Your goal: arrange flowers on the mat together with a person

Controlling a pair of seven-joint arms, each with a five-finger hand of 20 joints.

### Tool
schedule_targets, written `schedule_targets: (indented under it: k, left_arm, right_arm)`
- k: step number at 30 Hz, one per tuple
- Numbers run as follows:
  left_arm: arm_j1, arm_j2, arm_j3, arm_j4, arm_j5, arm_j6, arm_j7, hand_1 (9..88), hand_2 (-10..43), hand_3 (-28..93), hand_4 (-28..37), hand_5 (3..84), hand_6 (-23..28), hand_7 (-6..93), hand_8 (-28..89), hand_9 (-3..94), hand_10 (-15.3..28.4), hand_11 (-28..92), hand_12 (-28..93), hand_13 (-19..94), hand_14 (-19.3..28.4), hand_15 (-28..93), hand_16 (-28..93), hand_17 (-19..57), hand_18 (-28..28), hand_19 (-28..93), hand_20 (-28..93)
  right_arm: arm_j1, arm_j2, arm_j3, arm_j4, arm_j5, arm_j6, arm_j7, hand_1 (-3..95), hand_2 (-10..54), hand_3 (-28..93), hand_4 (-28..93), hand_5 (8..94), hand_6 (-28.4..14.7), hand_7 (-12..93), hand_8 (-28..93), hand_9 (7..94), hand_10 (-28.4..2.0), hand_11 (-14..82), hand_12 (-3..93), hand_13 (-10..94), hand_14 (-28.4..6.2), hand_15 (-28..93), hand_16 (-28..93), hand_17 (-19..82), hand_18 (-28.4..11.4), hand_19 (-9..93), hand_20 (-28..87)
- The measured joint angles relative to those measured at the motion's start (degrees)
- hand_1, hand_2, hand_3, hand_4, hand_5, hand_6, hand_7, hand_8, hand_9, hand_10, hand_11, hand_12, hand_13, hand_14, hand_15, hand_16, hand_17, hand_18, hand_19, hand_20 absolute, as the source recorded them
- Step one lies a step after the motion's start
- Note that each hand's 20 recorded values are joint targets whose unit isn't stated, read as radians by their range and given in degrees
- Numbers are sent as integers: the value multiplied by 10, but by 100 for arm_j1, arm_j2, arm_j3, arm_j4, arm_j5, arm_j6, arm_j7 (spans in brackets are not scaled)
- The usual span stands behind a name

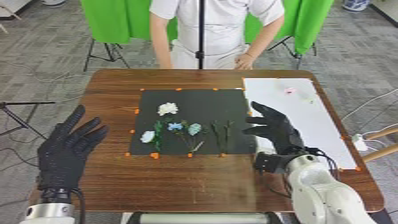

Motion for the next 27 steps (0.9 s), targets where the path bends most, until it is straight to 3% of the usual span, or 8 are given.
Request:
schedule_targets:
  k: [5, 14, 20, 27]
  left_arm:
    - [0, 55, 32, -13, -22, 50, 42, 200, 84, 753, -283, 328, 86, 62, -76, 361, 212, 211, 104, 299, 284, 488, -97, -32, 273, 647, 133]
    - [-4, 129, 87, -35, -53, 123, 79, 202, 86, 753, -283, 329, 87, 64, -76, 361, 213, 214, 104, 298, 284, 491, -99, -32, 273, 649, 134]
    - [-10, 171, 141, -39, -72, 145, 112, 202, 87, 753, -283, 329, 88, 64, -76, 361, 213, 216, 104, 299, 284, 492, -99, -32, 273, 649, 135]
    - [-13, 186, 153, -64, -85, 163, 115, 203, 89, 753, -283, 330, 89, 64, -76, 362, 214, 216, 103, 299, 284, 492, -100, -31, 273, 649, 135]
  right_arm:
    - [638, 604, -526, 288, -1666, 430, 1218, 223, 35, 814, -282, 368, 3, 136, -130, 523, -181, 168, 122, 540, -175, 447, 108, 101, -192, 564, 158]
    - [2126, 1299, -1578, 1421, -3921, 367, 3206, 244, 13, 818, -282, 346, 11, 138, -131, 553, -182, 180, 120, 583, -160, 460, 95, 124, -195, 603, 137]
    - [2735, 1516, -1901, 2161, -5473, 119, 3600, 250, 2, 822, -282, 332, 16, 136, -131, 560, -182, 179, 118, 593, -159, 455, 95, 131, -197, 618, 120]
    - [3565, 1739, -2341, 2747, -5598, -796, 3779, 244, -7, 834, -282, 308, 23, 135, -128, 552, -183, 179, 119, 593, -159, 460, 97, 129, -198, 634, 99]
